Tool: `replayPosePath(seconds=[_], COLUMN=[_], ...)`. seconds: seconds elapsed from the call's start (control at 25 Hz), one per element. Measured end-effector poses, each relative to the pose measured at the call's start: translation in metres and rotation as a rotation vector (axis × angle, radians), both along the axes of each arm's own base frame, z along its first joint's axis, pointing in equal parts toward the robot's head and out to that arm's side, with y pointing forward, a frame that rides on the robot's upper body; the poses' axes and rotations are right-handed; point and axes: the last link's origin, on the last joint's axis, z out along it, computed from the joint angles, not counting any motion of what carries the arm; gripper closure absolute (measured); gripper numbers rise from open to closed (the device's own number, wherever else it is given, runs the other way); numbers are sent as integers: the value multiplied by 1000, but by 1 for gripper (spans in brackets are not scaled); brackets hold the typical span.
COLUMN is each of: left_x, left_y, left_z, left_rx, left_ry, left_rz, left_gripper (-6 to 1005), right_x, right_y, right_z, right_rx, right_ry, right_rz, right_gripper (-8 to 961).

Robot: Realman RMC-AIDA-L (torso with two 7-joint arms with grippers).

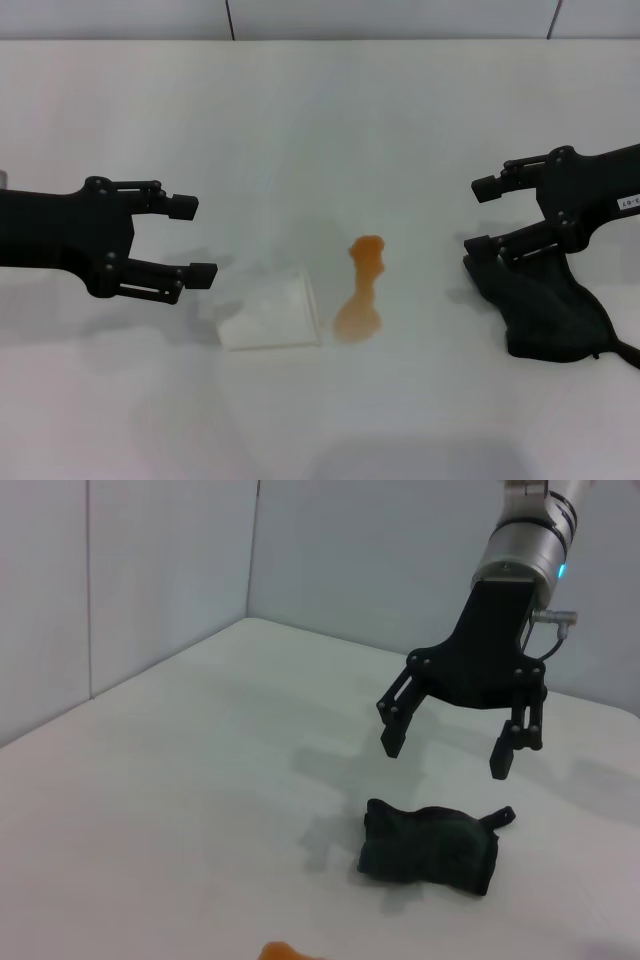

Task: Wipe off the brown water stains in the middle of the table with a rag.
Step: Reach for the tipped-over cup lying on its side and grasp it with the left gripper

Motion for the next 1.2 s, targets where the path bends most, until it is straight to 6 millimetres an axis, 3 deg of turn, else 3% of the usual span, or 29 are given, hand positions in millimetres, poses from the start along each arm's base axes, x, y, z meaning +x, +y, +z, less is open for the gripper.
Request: replayPosePath(seconds=[1.0, 1.2], left_x=[1, 10], left_y=[1, 7], left_z=[1, 9], left_rx=[7, 2], left_ry=[9, 53], left_rz=[-5, 9], left_gripper=[118, 118], right_x=[0, 1], right_y=[0, 0], right_z=[0, 0], right_rx=[11, 14], right_ry=[11, 11], right_rz=[7, 8], right_gripper=[96, 96])
